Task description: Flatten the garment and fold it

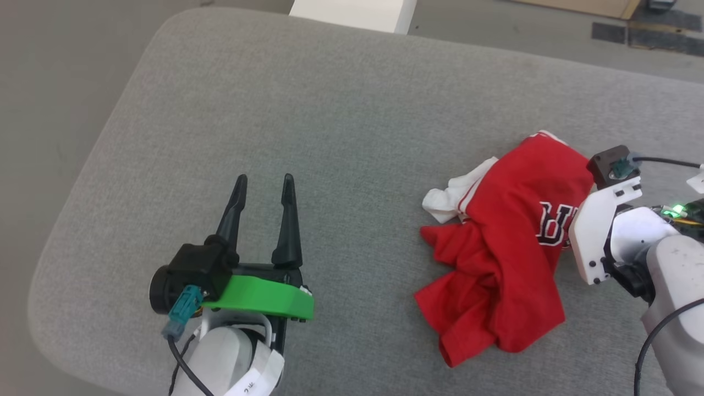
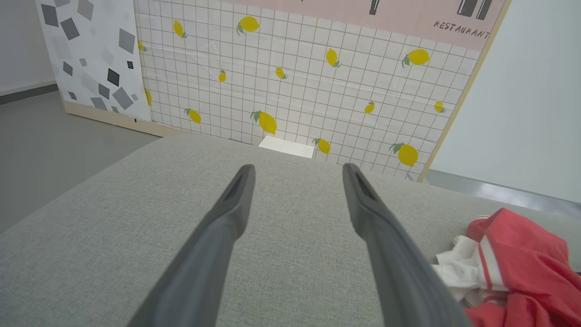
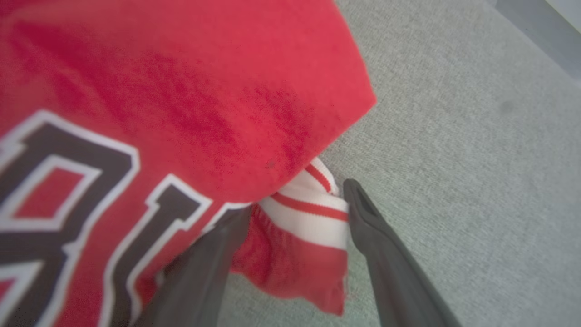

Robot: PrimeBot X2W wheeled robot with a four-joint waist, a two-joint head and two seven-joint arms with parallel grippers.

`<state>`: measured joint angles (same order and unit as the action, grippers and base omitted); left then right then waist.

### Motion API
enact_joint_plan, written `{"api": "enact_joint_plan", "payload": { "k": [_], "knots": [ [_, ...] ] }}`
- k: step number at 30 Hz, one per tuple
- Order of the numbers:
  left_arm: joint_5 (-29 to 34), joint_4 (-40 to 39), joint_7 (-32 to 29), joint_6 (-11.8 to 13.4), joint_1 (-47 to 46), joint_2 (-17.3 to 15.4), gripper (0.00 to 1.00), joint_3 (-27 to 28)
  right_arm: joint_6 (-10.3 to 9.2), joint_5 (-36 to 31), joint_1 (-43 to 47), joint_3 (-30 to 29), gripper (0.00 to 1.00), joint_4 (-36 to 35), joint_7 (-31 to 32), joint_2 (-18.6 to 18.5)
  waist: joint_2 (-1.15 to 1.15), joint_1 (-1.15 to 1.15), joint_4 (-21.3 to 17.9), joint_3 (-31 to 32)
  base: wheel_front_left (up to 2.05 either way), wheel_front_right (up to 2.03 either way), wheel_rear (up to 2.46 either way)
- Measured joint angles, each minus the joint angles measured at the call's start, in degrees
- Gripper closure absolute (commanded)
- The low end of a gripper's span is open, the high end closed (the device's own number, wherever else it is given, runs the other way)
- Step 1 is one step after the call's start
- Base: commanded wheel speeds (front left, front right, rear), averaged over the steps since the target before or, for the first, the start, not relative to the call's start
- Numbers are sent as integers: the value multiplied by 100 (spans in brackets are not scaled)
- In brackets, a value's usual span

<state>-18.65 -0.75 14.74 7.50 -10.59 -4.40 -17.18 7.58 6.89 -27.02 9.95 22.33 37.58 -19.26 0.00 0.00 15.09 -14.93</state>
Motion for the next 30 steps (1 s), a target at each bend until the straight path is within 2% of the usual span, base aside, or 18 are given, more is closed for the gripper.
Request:
{"api": "enact_joint_plan", "payload": {
  "k": [4, 5, 6, 12, 14, 17, 18, 20, 24, 27, 28, 29, 30],
  "knots": [
    [3, 51, 0, -49, -2, 75, 0, 24, -3, 305, -92, 253, 0, -15, 220, -168, 0, 0, 112, -135, 0, 0, 0],
    [5, 64, 0, -66, -2, 82, 0, 44, -3, 409, -115, 269, 54, -25, 309, -187, 0, 0, 123, -154, 0, 0, 0],
    [11, 79, 0, -74, -2, 89, 0, 75, -2, 502, -119, 277, 100, -49, 335, -203, 0, 0, 119, -158, 0, 0, 0],
    [30, 169, 0, -147, 4, 107, 0, 231, 2, 887, -79, 157, 100, -281, 40, -268, 0, 0, -9, -59, 0, 0, 0],
    [53, 187, 0, -172, 11, 111, 0, 294, 2, 896, -63, -127, 100, -415, -162, -346, 0, 0, -92, 8, 0, 0, 0],
    [69, 220, 0, -220, 27, 116, 0, 367, 1, 913, 17, -909, 100, -714, -465, -392, 0, 0, -260, 139, 0, 0, 0],
    [113, 240, 0, -250, 52, 121, 0, 407, 1, 806, 376, -1773, 100, -1035, -532, -333, 0, 0, -436, 278, 0, 0, 0],
    [114, 266, 0, -282, 76, 123, 0, 417, 1, 716, 886, -2249, 100, -1210, -431, -152, 0, 0, -555, 369, 0, 0, 0],
    [112, 334, 0, -297, 100, 131, 0, 416, 0, 676, 2039, -2635, 100, -1230, -110, 417, 0, 0, -754, 498, 0, 0, 0],
    [111, 380, 0, -302, 105, 135, 0, 430, 0, 658, 2444, -2743, 100, -1267, -172, 811, 0, 0, -866, 557, 0, 0, 0],
    [111, 396, 0, -325, 108, 135, 0, 436, 0, 662, 2455, -2785, 88, -1325, -270, 910, 0, 0, -901, 569, 0, 0, 0],
    [111, 408, 0, -336, 110, 135, 0, 437, 0, 662, 2455, -2809, 19, -1367, -379, 975, 0, 0, -927, 576, 0, 0, 0],
    [111, 425, 0, -339, 110, 136, 0, 442, 0, 671, 2455, -2843, 0, -1430, -548, 1059, 0, 0, -955, 586, 0, 0, 0]
  ]
}}
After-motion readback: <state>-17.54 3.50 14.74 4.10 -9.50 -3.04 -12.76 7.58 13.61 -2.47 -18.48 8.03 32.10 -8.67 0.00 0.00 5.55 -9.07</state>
